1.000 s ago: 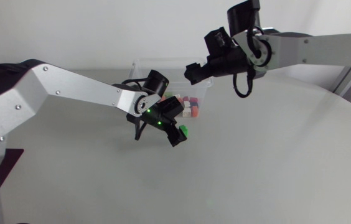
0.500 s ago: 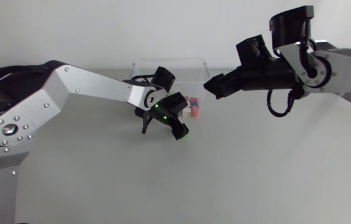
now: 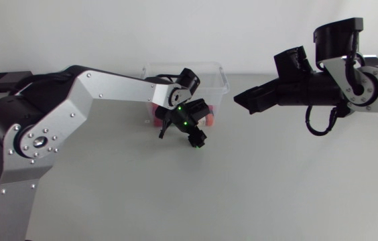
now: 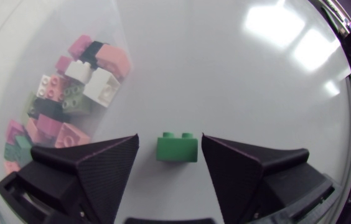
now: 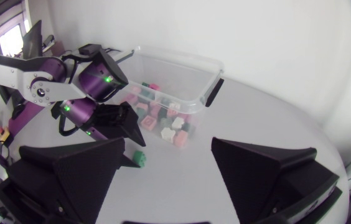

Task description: Place the duplo bricks in the container

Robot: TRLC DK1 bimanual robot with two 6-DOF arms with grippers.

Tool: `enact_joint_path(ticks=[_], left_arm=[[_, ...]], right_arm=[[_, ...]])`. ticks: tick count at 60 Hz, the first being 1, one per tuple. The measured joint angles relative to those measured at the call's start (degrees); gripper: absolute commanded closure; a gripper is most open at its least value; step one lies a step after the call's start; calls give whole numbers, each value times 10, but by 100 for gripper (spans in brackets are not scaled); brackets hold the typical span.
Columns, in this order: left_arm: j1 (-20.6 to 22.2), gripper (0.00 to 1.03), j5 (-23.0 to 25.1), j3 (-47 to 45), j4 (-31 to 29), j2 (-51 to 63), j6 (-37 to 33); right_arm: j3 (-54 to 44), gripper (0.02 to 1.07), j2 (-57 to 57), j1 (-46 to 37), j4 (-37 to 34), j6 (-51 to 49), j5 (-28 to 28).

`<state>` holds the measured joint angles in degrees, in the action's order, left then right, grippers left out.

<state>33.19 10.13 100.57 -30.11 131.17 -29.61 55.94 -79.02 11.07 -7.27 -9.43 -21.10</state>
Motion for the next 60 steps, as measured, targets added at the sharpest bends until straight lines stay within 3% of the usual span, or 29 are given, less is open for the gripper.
enact_joint_path(ticks=[15,20,27,35,54,60], left_arm=[[0,38,-2,6,-30,2,0],[0,45,-2,12,-36,3,0],[2,63,-2,34,-53,12,0],[9,73,-4,53,-72,25,0],[12,76,-6,57,-106,23,0],[12,76,-8,23,-117,-16,0]], right_arm=[[-4,7,17,-7,0,0,-2],[-10,7,22,-7,0,0,-2],[-19,7,30,-9,0,0,-2],[-30,7,46,-19,0,-2,-5],[-43,7,77,-37,-4,-11,-15],[-59,7,97,-37,-16,-13,-15]])
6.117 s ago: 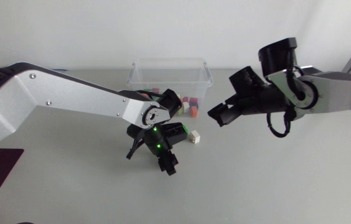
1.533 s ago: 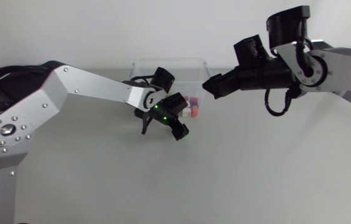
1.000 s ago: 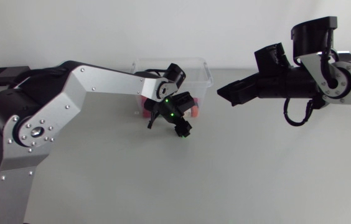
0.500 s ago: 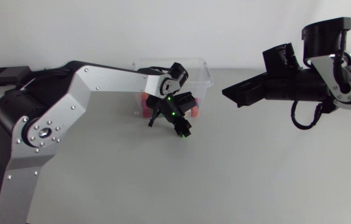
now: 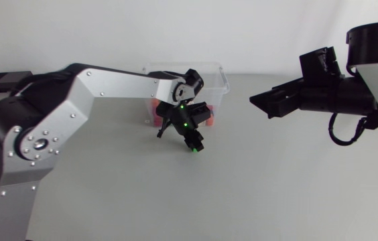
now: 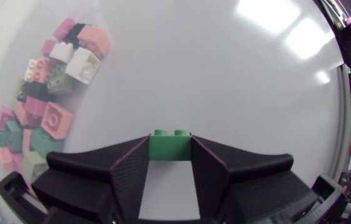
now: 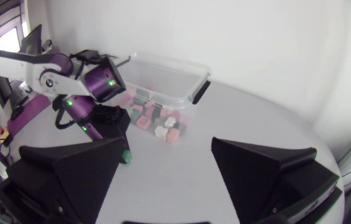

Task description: Place the duplo bricks in the container

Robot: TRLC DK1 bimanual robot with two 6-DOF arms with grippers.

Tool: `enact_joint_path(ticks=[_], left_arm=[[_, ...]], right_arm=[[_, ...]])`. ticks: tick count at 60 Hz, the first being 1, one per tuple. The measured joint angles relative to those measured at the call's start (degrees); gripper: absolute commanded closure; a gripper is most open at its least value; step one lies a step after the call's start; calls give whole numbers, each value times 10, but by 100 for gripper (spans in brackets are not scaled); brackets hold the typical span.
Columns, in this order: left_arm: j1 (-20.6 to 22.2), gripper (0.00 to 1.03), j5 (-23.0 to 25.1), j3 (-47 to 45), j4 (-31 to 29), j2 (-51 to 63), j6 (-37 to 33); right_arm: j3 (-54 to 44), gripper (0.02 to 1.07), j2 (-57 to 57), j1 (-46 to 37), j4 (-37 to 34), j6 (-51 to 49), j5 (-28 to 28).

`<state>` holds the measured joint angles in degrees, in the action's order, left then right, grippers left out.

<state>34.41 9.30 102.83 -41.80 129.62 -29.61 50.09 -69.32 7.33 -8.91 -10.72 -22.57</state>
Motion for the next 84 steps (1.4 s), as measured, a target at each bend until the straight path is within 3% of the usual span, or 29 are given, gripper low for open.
enact_joint_path(ticks=[13,20,48,54,56,66,73,84], left_arm=[[-8,76,0,-25,-4,-147,15],[-31,76,3,-5,22,-206,42],[-112,75,-8,24,205,-165,128],[-115,59,-30,24,237,-136,136],[-115,46,-36,24,243,-128,139],[-115,5,-72,25,275,-103,151],[-115,5,-99,18,323,-111,162],[-119,5,-137,-69,378,-193,170]], right_arm=[[-53,7,49,-1,-1,-3,6],[-89,7,68,-5,-1,-13,19],[-168,7,204,-22,-10,-35,66],[-181,7,223,-22,-14,-40,80],[-186,7,228,-22,-17,-42,85],[-198,7,266,-22,-31,-46,109],[-201,7,302,-22,-33,-46,141],[-216,7,360,-23,-30,-46,178]])
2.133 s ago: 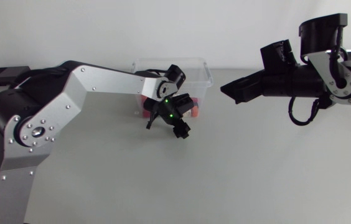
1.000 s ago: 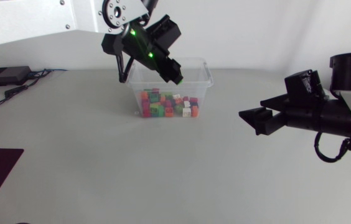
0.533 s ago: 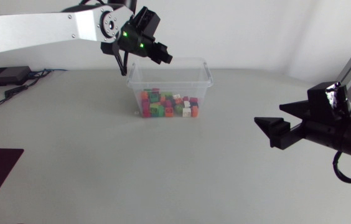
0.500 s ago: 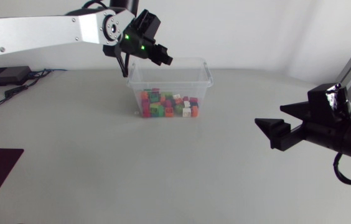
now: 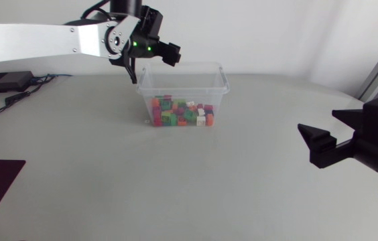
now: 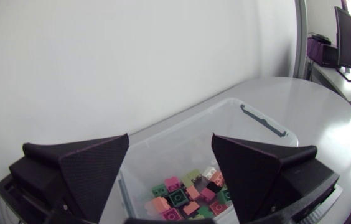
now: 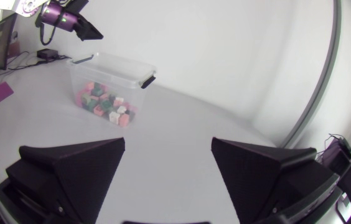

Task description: Place the duplo bricks in the container

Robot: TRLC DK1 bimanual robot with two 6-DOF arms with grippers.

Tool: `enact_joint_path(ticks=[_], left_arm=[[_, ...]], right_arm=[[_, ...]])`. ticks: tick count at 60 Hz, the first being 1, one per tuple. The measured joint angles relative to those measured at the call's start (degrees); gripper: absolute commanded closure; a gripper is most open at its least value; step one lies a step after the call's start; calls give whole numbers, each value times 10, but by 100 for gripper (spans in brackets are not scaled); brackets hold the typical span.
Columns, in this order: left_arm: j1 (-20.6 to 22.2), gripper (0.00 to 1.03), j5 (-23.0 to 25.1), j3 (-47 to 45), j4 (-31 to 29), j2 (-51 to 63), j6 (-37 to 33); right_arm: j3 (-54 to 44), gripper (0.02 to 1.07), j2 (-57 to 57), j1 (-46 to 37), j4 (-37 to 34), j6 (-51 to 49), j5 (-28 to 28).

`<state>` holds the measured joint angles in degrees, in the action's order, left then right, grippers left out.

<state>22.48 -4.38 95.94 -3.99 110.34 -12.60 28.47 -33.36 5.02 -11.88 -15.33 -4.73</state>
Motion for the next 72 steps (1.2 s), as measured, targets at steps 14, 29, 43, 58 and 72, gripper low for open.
enact_joint_path(ticks=[14,29,43,58,72], left_arm=[[-26,5,-11,-116,17,-139,-8],[-59,5,-16,-292,81,-287,-16],[-91,5,-16,-411,107,-410,-16],[-112,5,-19,-518,120,-532,-24],[-112,5,-26,-610,130,-629,-29]], right_arm=[[-39,7,86,-3,1,-15,32],[-65,7,160,-29,-3,-32,40],[-105,7,222,-41,0,-34,43],[-146,7,261,-63,10,-40,46],[-175,7,283,-70,19,-40,46]])
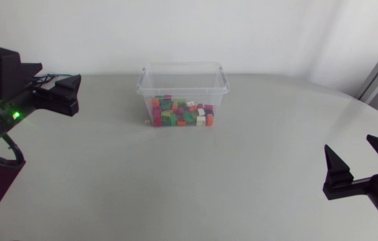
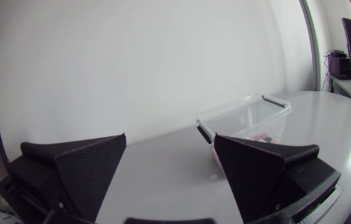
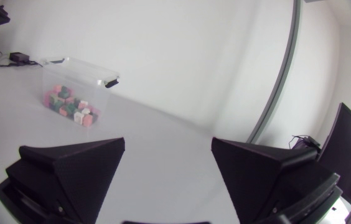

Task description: Place the duplo bricks in the container

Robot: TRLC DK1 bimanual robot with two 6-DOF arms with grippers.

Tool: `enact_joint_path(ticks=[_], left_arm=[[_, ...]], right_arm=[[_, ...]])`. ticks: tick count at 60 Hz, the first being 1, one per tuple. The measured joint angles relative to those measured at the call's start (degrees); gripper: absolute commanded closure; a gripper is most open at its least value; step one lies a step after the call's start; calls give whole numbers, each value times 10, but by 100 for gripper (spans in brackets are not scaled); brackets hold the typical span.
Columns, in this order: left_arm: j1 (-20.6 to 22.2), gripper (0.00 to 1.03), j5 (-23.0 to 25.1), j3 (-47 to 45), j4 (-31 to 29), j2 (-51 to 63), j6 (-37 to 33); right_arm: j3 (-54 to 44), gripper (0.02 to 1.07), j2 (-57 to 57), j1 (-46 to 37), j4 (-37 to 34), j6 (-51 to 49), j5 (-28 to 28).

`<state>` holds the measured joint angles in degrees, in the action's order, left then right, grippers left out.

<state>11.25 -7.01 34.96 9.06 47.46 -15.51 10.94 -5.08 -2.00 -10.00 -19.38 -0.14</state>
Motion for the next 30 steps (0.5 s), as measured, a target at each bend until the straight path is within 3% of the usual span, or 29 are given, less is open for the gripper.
enact_joint_path(ticks=[30], left_arm=[[-14,6,-8,-154,2,-218,-7]], right_arm=[[-33,7,47,-11,11,8,0]])
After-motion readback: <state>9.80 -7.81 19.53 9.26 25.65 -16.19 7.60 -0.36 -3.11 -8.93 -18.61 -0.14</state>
